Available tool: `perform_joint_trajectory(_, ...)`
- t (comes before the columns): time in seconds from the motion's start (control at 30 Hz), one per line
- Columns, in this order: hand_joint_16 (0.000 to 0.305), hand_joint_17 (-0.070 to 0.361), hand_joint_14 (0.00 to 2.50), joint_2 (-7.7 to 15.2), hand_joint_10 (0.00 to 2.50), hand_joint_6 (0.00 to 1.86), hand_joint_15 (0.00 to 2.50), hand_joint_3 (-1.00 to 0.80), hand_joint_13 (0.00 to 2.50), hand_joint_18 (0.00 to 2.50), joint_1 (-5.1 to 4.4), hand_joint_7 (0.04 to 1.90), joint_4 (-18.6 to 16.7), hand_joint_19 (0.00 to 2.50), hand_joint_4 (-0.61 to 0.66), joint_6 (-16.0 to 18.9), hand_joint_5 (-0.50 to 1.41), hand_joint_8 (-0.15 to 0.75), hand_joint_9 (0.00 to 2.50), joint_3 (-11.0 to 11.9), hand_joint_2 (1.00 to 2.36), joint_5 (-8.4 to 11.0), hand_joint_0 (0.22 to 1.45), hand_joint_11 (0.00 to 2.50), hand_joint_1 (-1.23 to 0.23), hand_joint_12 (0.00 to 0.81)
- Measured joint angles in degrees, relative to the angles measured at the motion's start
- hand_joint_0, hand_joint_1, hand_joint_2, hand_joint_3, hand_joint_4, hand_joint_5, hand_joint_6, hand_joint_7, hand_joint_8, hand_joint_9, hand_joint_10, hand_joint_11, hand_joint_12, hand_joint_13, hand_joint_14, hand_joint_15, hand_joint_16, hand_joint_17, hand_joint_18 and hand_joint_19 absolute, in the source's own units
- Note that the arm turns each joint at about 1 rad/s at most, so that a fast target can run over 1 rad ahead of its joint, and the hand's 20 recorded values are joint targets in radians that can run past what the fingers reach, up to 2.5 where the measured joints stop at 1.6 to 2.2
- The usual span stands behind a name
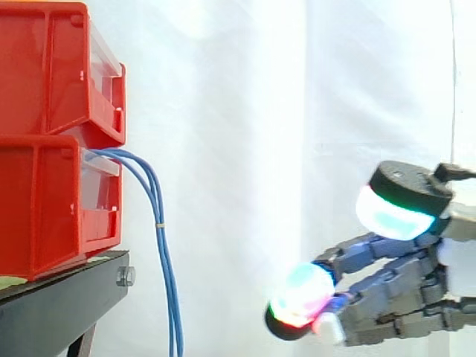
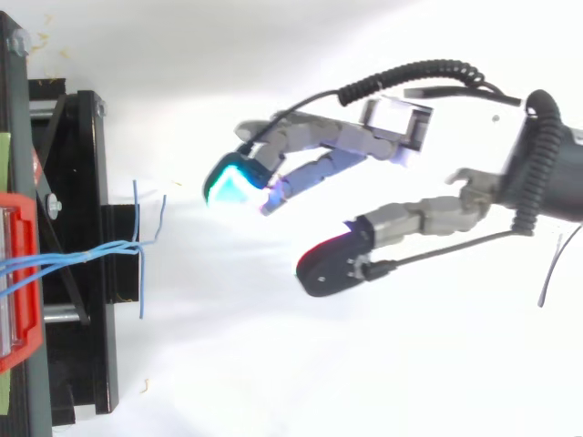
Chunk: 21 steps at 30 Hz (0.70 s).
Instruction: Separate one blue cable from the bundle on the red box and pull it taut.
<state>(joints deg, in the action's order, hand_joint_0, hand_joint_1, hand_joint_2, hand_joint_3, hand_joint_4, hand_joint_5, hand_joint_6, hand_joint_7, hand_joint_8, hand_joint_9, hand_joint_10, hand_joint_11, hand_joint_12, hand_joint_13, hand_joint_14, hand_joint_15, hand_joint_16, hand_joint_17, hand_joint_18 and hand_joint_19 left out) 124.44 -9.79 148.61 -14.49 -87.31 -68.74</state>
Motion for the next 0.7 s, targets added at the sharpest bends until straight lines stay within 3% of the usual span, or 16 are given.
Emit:
perform_joint_trajectory(0.27,0.022,0.049,0.00,3.47,0.00,0.50,0.00,-0.50,0.00,0.00,0.85,0.68,-0.38,0.00,0.17,-0.31,-0.20,0.220,0.44,4.27,1.00,0.66,0.49,0.10,-0.61,0.199)
perform_joint_trajectory(0.6,0.026,0.058,0.00,4.20,0.00,0.50,0.01,-0.50,0.00,0.00,1.00,0.69,-5.98,0.03,0.18,-6.60,-0.20,0.227,0.47,4.86,1.00,1.22,0.49,0.11,-0.61,0.220)
perform_joint_trajectory(0.7,0.028,0.063,0.00,5.45,0.00,0.50,0.04,-0.50,0.09,0.00,1.00,0.69,-7.81,0.09,0.19,-7.89,-0.19,0.237,0.53,5.61,1.00,1.65,0.49,0.14,-0.60,0.238)
